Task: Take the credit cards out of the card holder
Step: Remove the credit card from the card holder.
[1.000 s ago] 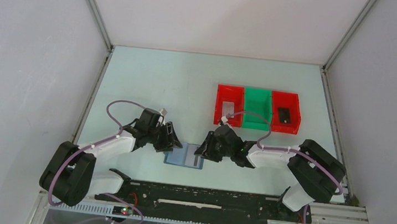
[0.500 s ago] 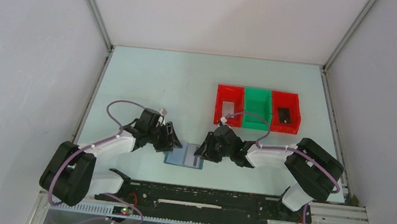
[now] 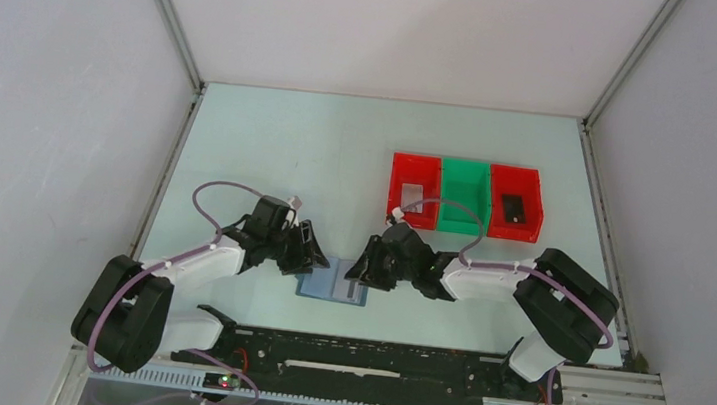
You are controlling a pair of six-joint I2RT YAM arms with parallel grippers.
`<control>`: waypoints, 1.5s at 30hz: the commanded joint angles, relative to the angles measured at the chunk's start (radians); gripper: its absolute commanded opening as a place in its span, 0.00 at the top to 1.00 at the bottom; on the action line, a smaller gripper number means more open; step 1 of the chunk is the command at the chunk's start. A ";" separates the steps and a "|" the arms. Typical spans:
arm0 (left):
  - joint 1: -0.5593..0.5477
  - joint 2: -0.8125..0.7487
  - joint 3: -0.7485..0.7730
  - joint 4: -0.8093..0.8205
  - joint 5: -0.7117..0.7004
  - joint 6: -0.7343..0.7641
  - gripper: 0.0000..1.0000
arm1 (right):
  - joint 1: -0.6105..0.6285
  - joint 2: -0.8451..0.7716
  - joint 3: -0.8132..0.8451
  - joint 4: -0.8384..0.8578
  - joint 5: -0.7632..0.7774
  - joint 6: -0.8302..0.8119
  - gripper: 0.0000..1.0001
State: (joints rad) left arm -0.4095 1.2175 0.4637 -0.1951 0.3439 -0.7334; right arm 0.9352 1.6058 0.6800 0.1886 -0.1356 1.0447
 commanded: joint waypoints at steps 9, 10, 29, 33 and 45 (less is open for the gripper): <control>-0.005 0.001 -0.003 -0.013 -0.009 0.016 0.44 | 0.027 0.009 0.074 -0.014 0.004 -0.047 0.52; -0.005 0.000 -0.003 -0.013 -0.009 0.016 0.44 | 0.028 0.009 0.078 -0.014 0.002 -0.049 0.52; 0.074 -0.184 0.136 -0.269 -0.131 0.081 0.43 | 0.042 0.089 0.181 0.018 -0.083 -0.074 0.51; 0.101 -0.205 0.182 -0.337 -0.151 0.108 0.42 | 0.047 0.126 0.217 0.025 -0.111 -0.075 0.51; 0.123 -0.225 0.153 -0.302 -0.097 0.084 0.42 | 0.051 0.142 0.246 -0.003 -0.099 -0.085 0.49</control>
State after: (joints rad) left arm -0.2928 1.0031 0.6151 -0.5262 0.2173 -0.6537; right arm 0.9756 1.7676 0.8951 0.1947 -0.2493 0.9852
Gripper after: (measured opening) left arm 0.582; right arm 0.510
